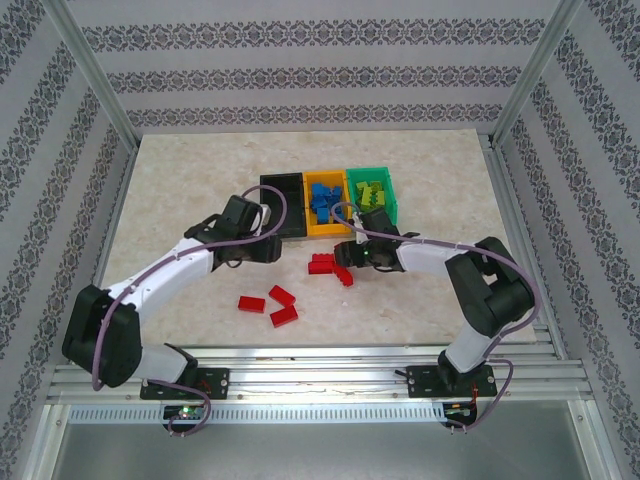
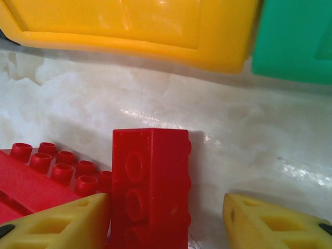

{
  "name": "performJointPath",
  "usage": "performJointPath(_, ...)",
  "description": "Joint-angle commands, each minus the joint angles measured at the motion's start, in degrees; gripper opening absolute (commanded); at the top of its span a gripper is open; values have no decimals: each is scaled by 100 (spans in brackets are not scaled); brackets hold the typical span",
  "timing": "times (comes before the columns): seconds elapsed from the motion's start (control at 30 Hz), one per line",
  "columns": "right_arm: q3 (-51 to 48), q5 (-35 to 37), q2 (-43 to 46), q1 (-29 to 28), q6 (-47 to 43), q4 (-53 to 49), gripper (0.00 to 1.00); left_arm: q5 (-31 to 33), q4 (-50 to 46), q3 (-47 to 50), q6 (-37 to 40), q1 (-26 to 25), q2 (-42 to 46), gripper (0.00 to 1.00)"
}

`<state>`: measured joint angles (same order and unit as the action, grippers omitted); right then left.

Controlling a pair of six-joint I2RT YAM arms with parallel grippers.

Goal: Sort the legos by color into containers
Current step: Pick up the lego from the center of the table.

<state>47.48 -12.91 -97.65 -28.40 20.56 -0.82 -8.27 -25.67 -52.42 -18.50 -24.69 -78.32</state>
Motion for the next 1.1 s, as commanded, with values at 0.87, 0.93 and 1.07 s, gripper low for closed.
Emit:
performJointPath(0.87, 1928, 371, 144, -922, 11, -1323, 21, -907, 2047, 2117, 108, 939, 409, 57)
performJointPath(0.93, 2439, 233, -201, -932, 77, -1374, 21, -935, 2181, 2228, 93, 941, 491, 57)
performJointPath(1.07, 3625, 138, -1091, -931, 163, -1543, 23, -833, 2391, 2407, 40, 950, 639, 57)
